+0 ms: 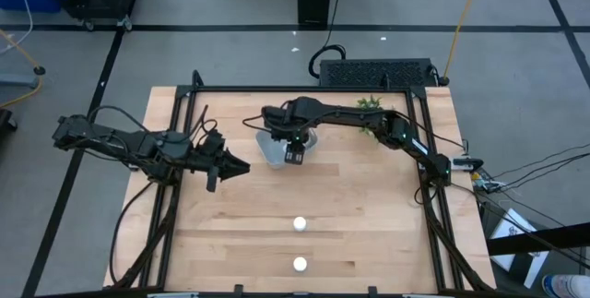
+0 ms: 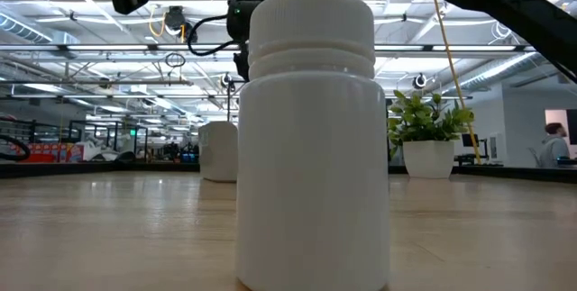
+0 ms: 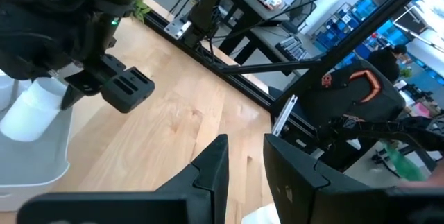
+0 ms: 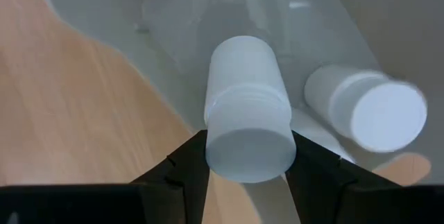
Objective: Pick and place pill bottles into a basket
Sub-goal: Put the white pill bottle into the gray bin
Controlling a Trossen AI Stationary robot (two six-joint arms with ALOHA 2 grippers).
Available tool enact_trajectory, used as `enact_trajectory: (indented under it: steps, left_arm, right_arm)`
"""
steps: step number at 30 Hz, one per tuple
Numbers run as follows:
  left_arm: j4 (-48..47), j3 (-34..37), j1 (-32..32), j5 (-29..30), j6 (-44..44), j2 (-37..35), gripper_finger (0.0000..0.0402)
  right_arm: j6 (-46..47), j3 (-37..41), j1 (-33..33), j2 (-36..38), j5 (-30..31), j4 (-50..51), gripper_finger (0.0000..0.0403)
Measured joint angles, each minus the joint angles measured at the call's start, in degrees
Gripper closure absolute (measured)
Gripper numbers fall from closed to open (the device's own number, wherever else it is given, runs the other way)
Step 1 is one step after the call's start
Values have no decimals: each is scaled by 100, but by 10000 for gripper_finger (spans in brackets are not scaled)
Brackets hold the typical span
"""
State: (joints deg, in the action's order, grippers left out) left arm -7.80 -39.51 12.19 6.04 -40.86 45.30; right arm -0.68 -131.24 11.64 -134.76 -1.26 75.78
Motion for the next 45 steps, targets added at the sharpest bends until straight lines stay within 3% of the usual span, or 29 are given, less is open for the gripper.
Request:
enact_trajectory:
  steps: [9,18,32,45]
  left_arm:
    - [-81,0,-34,192,24,2,304]
    - [-1019,0,-412,247,-500,9,304]
    - [-1053,0,-534,206,-654,16,304]
    - [-973,2,-1091,256,-843,967,304]
  right_arm:
    - [131,0,36,2,-1,-13,251]
    - [-22,0,30,2,0,-16,251]
    - [-306,0,-47,74,128,-24,248]
    - [195,-4,-478,874,88,-199,244]
